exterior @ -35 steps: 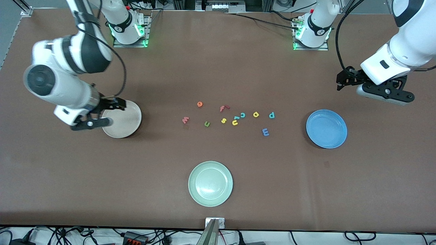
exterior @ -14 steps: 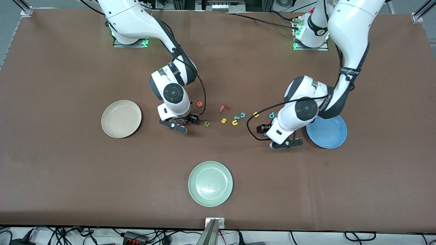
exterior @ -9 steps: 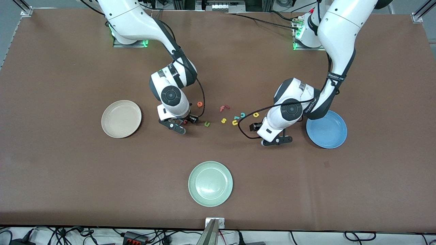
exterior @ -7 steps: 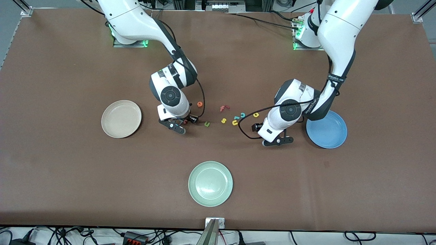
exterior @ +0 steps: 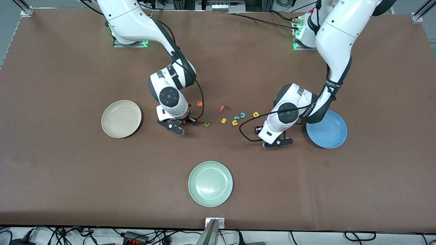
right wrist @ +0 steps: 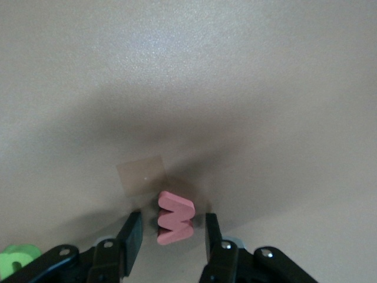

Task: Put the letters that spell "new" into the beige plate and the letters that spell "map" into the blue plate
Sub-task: 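Drop the pink letter on the white plate while the left gripper drops blue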

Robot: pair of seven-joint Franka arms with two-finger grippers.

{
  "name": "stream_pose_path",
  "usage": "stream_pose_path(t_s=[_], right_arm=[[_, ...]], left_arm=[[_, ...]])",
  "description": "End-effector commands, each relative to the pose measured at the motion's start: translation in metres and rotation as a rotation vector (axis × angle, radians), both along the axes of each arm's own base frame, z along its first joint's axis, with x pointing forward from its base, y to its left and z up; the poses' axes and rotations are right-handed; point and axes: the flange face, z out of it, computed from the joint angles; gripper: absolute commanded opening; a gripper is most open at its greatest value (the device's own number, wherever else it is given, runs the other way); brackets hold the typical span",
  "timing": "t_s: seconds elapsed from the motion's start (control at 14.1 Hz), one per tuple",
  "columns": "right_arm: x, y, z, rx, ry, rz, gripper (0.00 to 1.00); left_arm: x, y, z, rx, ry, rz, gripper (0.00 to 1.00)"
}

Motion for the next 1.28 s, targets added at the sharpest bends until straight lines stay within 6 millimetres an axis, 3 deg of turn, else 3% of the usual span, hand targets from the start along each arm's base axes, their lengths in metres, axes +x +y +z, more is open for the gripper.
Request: stream_pose_path(t_s=[0.0, 0.14, 0.21, 0.36, 0.5, 0.71, 0.78, 0.92, 1.0, 1.14, 1.21], right_arm=[[0.004, 0.001, -0.003, 0.013, -0.003, -0.021, 0.34], [0.007, 0.0, 0.0, 0.014, -0.006, -0.016, 0.22], [0.01, -0.002, 0.011, 0.019, -0.016, -0.015, 0.15], [0.024, -0.012, 0.045, 0.046, -0.054, -0.01, 0.1], [0.035, -0.038, 0.072, 0.043, -0.028, 0.012, 0.1], [0.063, -0.145, 0.083, 0.036, 0.098, 0.132, 0.1], [0.065, -0.186, 0.079, 0.048, 0.139, 0.172, 0.1], [0.061, -0.244, 0.078, 0.075, 0.163, 0.242, 0.1], [0.057, -0.266, 0.076, 0.082, 0.174, 0.265, 0.1], [0.049, -0.289, 0.066, 0.081, 0.196, 0.281, 0.1], [0.044, -0.29, 0.059, 0.08, 0.207, 0.283, 0.1]], left_arm=[[-0.001, -0.002, -0.005, 0.011, -0.017, 0.003, 0.52], [-0.001, -0.004, -0.007, 0.011, -0.015, -0.001, 0.33], [-0.002, -0.003, -0.011, 0.012, -0.009, -0.001, 0.27], [0.001, -0.001, -0.008, 0.012, -0.011, 0.006, 0.05], [0.006, 0.005, 0.003, 0.015, -0.02, 0.008, 0.02], [0.02, 0.026, 0.052, 0.084, -0.006, -0.045, 0.01], [0.025, 0.039, 0.068, 0.119, -0.002, -0.097, 0.01], [0.029, 0.067, 0.093, 0.158, 0.034, -0.164, 0.01], [0.031, 0.081, 0.101, 0.178, 0.052, -0.199, 0.01], [0.034, 0.135, 0.106, 0.186, 0.127, -0.264, 0.03], [0.036, 0.156, 0.102, 0.177, 0.146, -0.296, 0.04]])
